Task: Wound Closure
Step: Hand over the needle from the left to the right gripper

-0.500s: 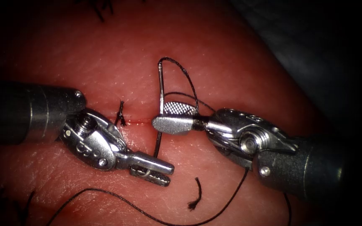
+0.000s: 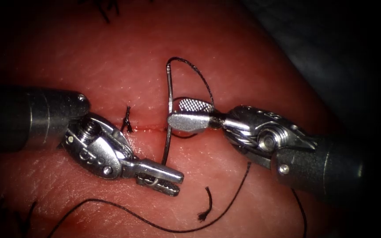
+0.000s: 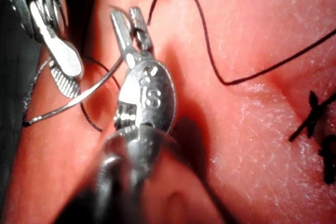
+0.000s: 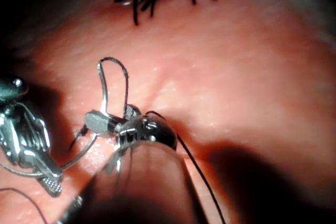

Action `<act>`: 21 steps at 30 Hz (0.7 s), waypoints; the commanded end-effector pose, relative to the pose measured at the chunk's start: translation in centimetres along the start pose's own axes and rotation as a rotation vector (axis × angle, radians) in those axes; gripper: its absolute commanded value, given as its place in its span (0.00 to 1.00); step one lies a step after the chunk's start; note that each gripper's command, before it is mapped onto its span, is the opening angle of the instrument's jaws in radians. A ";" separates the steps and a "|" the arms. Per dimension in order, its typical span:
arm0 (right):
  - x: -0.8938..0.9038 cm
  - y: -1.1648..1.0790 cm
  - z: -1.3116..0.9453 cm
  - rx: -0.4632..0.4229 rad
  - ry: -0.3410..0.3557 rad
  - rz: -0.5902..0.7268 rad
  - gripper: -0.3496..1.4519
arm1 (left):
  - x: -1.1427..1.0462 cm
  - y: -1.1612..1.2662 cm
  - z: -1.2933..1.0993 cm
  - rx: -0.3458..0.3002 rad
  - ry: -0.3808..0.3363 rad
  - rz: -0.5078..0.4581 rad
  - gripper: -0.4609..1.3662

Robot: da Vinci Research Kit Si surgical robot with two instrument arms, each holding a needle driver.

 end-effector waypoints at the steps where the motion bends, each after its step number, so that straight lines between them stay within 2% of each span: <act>1: 0.02 0.03 -0.05 0.006 0.002 -0.009 0.55 | 0.00 0.00 0.00 -0.004 0.001 0.001 0.06; 8: 0.11 0.20 -0.24 -0.008 0.009 -0.026 0.56 | 0.02 0.00 -0.06 -0.006 0.003 0.000 0.06; 12: 0.13 0.24 -0.37 -0.013 0.011 -0.035 0.61 | 0.01 -0.01 -0.07 -0.006 0.004 -0.001 0.06; 19: 0.11 0.15 -0.53 -0.004 0.005 -0.033 0.70 | -0.07 -0.06 -0.04 -0.004 0.004 -0.002 0.06; 20: 0.10 0.13 -0.54 -0.004 0.004 -0.032 0.72 | -0.09 -0.06 -0.03 -0.004 0.004 -0.002 0.06; 21: 0.10 0.08 -0.56 -0.005 0.003 -0.030 0.78 | -0.11 -0.07 -0.02 -0.004 0.003 -0.002 0.06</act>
